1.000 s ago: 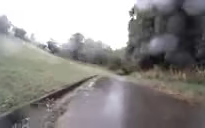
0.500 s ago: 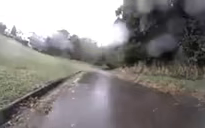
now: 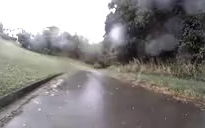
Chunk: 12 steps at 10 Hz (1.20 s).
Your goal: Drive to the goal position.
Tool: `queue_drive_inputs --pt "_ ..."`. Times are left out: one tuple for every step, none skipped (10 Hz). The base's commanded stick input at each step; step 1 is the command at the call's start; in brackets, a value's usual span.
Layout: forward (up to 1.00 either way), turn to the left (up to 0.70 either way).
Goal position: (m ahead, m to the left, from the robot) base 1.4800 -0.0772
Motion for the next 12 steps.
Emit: queue_drive_inputs --pt "0.0 0.0" --pt "0.0 0.0" --pt "0.0 0.0" --pt "0.11 -0.02" --pt "0.25 -0.05" --pt "0.39 -0.08" --pt "0.52 -0.1" --pt "0.66 -0.13" --pt "0.8 -0.16" --pt "0.94 -0.19" --pt "1.0 -0.21" --pt "1.0 -0.24"
